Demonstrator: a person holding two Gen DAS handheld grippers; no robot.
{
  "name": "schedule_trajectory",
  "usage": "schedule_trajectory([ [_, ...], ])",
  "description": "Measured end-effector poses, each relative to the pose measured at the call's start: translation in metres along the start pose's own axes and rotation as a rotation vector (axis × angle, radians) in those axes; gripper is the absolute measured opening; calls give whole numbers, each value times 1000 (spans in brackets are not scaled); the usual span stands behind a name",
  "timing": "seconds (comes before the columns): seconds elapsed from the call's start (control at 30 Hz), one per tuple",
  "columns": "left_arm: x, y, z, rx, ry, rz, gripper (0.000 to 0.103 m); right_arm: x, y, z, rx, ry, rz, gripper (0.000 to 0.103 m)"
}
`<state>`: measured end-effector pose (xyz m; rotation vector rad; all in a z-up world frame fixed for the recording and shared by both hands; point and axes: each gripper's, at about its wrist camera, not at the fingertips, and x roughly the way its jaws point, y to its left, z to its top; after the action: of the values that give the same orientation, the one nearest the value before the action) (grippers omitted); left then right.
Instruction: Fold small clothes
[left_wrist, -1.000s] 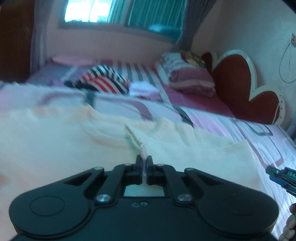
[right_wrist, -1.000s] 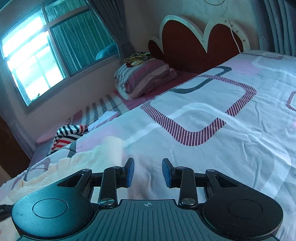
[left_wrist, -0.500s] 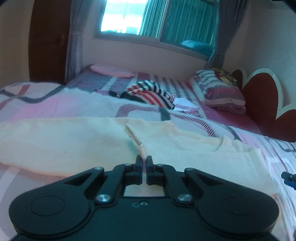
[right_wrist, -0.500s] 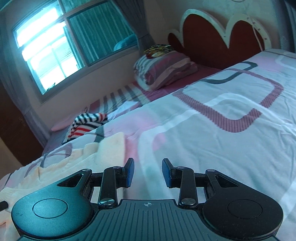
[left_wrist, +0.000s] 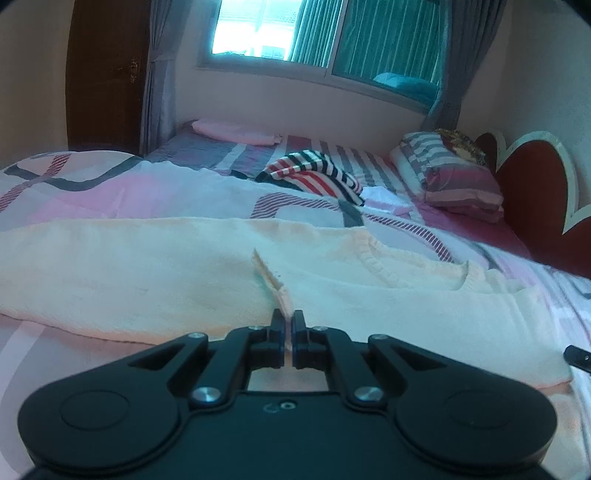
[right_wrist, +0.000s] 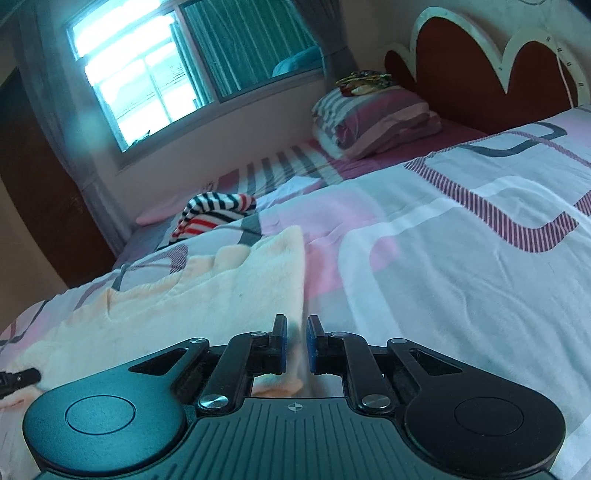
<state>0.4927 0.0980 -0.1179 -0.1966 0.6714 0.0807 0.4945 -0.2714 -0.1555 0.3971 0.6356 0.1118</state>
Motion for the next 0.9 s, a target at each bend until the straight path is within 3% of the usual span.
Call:
schedule_trajectory([
  [0.1,11,1,-4,21,58,-6,6,2,6,-7,-40,17,14,12],
  [0.2,9,4,-10,45,45,39,27,10,4,-12,-56,48,-26,12],
  [0.3,-10,-4,-11,69,-5,88,25,1,5,-6,-53,18,-28,12],
  [0.37,-19,-34,-14,146,-15,-2,27,-5,15,-4,-58,-3,28,12],
  [0.5,-9,-108,-28,278,27,-159,40,13,54,-18,-125,73,131,12],
  [0.57,2,-118,-32,294,40,-146,42,21,68,-27,-190,110,149,12],
  [0.63,9,-102,-32,283,43,-121,43,22,64,-27,-230,110,142,12],
  [0.7,9,-74,-27,266,33,-77,43,24,42,-16,-236,93,66,11],
  [0.8,12,-47,-11,245,24,-16,40,31,12,8,-179,75,35,4],
  [0.9,23,-56,6,276,13,-14,41,46,13,29,-142,40,94,4],
])
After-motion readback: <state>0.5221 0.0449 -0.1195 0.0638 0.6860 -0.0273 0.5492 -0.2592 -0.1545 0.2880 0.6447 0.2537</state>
